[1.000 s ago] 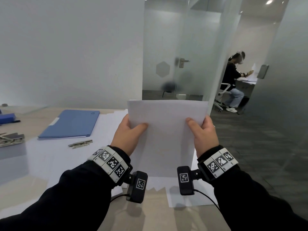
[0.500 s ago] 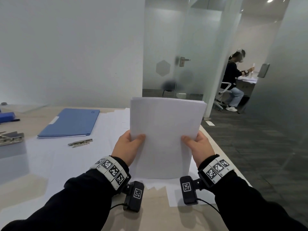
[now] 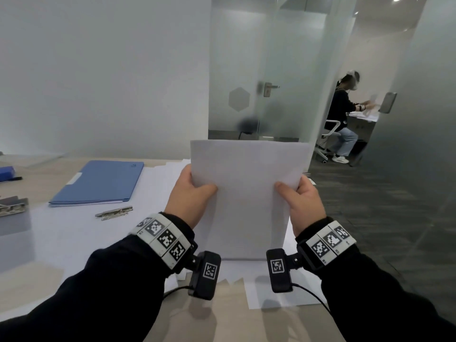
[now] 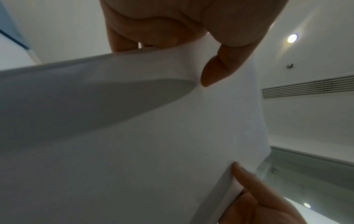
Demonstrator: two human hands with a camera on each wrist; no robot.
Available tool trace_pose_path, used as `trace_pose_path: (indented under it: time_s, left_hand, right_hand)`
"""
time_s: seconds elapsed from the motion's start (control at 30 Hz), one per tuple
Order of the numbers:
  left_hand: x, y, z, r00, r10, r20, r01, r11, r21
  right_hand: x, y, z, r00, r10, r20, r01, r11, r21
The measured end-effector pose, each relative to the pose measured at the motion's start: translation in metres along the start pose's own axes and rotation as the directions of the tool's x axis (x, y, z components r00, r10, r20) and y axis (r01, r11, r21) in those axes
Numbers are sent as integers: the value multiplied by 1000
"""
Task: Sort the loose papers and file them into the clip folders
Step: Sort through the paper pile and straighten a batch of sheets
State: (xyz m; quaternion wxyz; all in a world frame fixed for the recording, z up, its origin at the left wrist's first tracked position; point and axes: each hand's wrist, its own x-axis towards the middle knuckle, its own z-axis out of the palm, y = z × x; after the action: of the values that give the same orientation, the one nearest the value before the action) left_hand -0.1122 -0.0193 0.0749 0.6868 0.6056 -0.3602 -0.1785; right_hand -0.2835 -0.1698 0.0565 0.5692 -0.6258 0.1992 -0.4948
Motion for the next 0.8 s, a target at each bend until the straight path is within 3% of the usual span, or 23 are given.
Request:
trace_pose_path:
  time_s: [0.23,0.6,0.7,0.8]
  left_hand:
    - [17,23,-3,1000,17,5,-16,995,-98]
    - [20,26,3,988,156,0,-155,986,-62]
    - [20,28,1,985,174,-5,-174,981,-90]
    - [21,27,-3,983,185,18,-183,979,-91]
  right_hand:
    - [-2,7,-2,999,20,-40,-19,999,35]
    - [-7,14,-13,997,71,28,-73,994,86]
    - [-18,26,-22,978,166,127,-172,984,37]
    - [-32,47,-32,905,367,215,-349,929,-121]
